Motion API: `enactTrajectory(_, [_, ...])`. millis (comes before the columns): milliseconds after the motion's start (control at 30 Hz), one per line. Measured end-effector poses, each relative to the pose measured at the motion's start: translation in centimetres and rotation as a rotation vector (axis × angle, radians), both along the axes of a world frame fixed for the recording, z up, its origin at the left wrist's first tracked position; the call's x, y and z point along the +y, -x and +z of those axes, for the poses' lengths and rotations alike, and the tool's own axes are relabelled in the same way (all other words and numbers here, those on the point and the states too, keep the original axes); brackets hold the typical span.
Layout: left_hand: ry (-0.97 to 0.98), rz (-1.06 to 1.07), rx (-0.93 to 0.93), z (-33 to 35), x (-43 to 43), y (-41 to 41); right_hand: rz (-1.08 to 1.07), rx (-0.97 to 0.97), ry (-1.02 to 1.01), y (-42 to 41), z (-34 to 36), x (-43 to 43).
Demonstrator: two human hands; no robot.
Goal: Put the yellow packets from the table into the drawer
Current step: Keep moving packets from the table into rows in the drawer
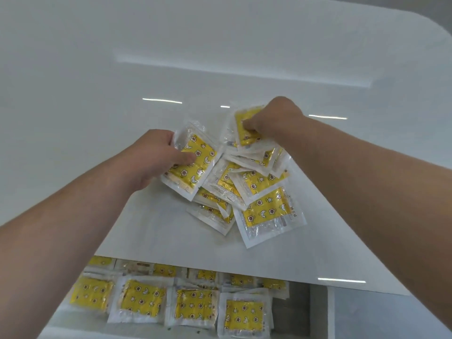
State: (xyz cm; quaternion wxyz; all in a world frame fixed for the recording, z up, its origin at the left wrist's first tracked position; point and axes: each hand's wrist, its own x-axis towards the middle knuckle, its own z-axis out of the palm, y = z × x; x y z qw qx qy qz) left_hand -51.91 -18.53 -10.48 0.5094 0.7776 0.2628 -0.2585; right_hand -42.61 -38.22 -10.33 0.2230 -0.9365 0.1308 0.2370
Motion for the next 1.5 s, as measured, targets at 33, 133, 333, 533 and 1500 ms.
enactTrajectory(33, [0.006, 0.010, 0.001, 0.0, 0.4, 0.1, 0.029, -0.016, 0.030, -0.1, -0.2, 0.6])
enactTrajectory(133, [0.028, 0.048, 0.003, 0.0, 1.3, 0.2, 0.095, 0.002, 0.095, -0.1, -0.3, 2.1])
enactTrajectory(333, [0.067, 0.086, 0.032, 0.1, 1.9, 0.5, 0.014, -0.038, -0.133, -0.5, -0.5, 2.9])
enactTrajectory(533, [0.089, 0.062, 0.029, 0.8, 0.7, 0.1, -0.341, -0.094, -0.533, 0.4, 0.1, -1.6])
enactTrajectory(1500, [-0.350, -0.179, 0.008, -0.3, -13.5, -6.9, -0.733, -0.035, -0.828, 5.1, -1.7, -14.6])
